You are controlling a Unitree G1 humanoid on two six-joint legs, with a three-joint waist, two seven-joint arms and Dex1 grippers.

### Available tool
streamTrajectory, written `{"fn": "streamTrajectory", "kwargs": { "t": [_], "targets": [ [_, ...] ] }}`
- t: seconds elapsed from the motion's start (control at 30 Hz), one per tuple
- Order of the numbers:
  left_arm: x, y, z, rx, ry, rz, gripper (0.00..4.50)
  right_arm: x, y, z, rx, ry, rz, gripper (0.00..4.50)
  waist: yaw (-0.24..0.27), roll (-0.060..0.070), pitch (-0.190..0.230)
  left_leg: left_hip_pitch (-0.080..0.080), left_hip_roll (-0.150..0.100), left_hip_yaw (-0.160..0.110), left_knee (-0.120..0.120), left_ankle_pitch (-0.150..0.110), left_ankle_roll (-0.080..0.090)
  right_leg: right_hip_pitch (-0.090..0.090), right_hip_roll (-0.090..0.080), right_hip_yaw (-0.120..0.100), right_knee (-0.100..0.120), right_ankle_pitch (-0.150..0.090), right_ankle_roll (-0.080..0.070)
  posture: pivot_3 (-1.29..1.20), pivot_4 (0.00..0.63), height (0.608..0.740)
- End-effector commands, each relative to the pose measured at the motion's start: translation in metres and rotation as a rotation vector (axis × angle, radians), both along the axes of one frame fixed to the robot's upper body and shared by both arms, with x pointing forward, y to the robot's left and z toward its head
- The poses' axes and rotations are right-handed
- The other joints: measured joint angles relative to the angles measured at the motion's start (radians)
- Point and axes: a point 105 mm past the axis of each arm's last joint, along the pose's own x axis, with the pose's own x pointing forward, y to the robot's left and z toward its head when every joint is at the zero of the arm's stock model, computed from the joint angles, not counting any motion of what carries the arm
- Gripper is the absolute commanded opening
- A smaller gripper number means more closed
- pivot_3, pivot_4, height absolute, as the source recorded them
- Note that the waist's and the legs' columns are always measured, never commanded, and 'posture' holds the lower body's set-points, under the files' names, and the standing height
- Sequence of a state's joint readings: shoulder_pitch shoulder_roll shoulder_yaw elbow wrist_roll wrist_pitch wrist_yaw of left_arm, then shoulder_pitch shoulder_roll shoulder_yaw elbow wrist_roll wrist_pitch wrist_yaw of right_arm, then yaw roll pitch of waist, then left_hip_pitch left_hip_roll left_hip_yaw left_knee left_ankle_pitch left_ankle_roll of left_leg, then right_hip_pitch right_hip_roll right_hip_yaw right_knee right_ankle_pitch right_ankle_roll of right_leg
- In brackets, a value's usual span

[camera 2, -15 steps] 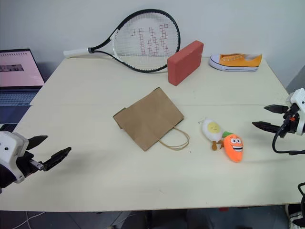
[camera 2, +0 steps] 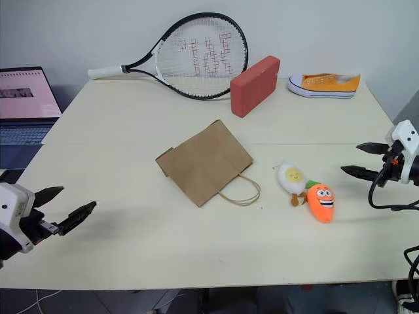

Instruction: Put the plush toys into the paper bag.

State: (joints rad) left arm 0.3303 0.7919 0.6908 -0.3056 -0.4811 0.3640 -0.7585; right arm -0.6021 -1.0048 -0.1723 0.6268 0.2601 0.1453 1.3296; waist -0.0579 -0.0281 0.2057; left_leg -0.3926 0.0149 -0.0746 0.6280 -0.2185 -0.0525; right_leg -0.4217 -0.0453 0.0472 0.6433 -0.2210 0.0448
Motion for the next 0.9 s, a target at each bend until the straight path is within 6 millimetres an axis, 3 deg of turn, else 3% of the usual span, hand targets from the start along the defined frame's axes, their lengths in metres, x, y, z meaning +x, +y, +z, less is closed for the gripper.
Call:
{"fn": "streamTrajectory", "kwargs": {
  "t": [0.03,0.4,0.63,0.77,0.9],
  "targets": [
    [-0.003,0.002,0.014,0.026,-0.068,-0.008,4.39,0.001,0.002,0.010,-0.009,-0.043,0.011,4.50,0.000,0.000,0.000,0.000,0.000,0.000,0.000,0.000,0.000,0.000,0.000,0.000,0.000,0.000,0.000,0.00,0.150,0.740],
    [-0.008,0.006,0.010,0.074,-0.059,-0.024,4.39,0.002,0.006,0.007,0.001,-0.037,0.025,4.50,0.000,0.000,0.000,0.000,0.000,0.000,0.000,0.000,0.000,0.000,0.000,0.000,0.000,0.000,0.000,0.00,0.150,0.740],
    [-0.006,-0.002,0.014,0.045,-0.077,-0.059,4.39,0.000,0.012,0.003,0.007,-0.043,0.039,4.50,0.000,0.000,0.000,0.000,0.000,0.000,0.000,0.000,0.000,0.000,0.000,0.000,0.001,0.000,0.000,0.00,0.150,0.740],
    [-0.001,-0.025,0.025,0.021,-0.088,-0.169,4.39,-0.005,0.015,0.003,0.004,-0.044,0.051,4.50,0.001,0.000,0.000,0.000,0.000,0.000,0.000,0.000,0.000,0.000,0.000,0.000,0.001,0.000,0.000,0.00,0.150,0.740],
    [0.007,-0.071,0.029,0.018,-0.057,-0.359,4.39,-0.015,0.023,0.008,-0.003,-0.051,0.081,4.50,0.006,0.000,0.000,0.000,0.000,0.000,0.001,0.000,0.000,0.001,0.000,0.000,0.001,0.000,0.000,0.00,0.150,0.740]
  ]
}}
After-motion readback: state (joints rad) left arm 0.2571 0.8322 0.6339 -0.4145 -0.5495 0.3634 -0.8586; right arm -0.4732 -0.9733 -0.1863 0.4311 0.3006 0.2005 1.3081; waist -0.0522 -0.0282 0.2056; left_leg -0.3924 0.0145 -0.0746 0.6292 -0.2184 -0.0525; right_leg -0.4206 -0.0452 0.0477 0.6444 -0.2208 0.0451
